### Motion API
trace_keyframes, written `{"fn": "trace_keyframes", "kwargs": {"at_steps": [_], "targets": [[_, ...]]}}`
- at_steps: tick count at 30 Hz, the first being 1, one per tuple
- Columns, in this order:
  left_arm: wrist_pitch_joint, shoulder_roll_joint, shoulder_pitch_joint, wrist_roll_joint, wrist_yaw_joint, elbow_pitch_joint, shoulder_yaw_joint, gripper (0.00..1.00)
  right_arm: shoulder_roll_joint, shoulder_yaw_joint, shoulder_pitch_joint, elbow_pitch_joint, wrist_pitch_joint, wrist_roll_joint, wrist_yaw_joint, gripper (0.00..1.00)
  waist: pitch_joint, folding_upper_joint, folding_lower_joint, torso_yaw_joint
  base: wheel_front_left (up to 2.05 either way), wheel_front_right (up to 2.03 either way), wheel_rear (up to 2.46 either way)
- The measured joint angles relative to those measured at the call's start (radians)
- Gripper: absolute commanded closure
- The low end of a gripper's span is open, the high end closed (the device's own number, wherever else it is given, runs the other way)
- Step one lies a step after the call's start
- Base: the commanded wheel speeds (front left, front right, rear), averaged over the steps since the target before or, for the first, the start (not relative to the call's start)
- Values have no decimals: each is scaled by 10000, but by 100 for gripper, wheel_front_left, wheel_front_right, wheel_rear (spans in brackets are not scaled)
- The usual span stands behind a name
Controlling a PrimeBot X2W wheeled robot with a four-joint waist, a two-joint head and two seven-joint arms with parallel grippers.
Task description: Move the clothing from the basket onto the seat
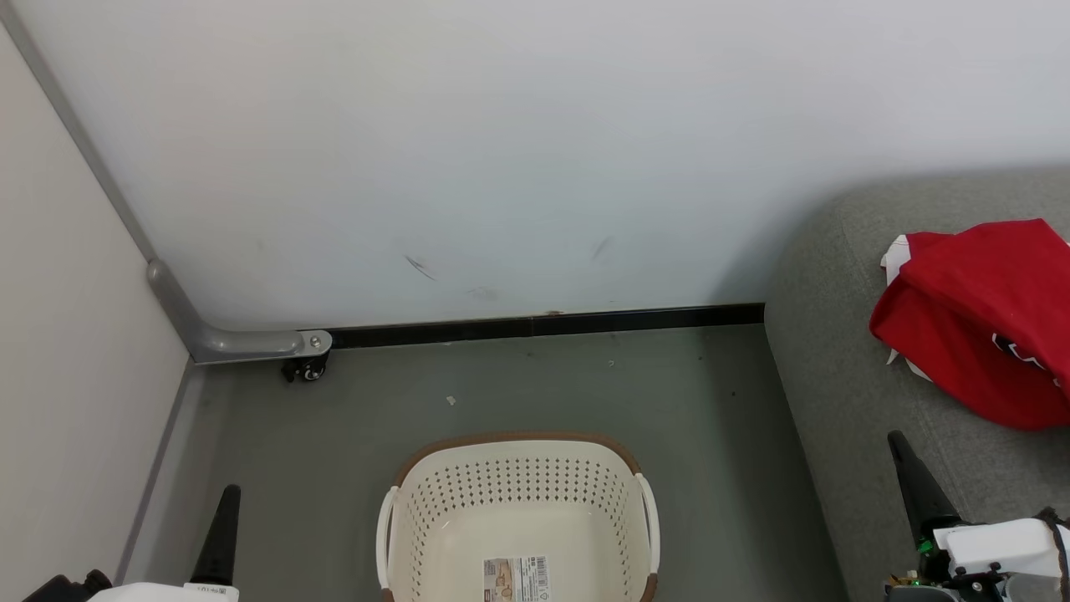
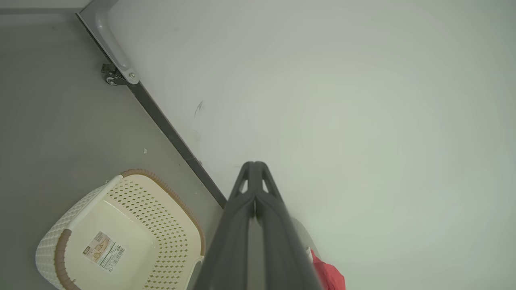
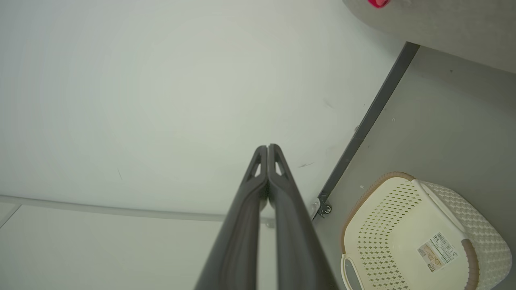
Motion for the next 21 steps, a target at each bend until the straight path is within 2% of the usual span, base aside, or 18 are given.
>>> {"fn": "trace_keyframes", "kwargs": {"at_steps": [21], "targets": [[531,-217,-382,-1797,-113,336,299,100,-52,12,-430,479,523,2476,0,100,78,0,-3,-159,0,0,0]]}}
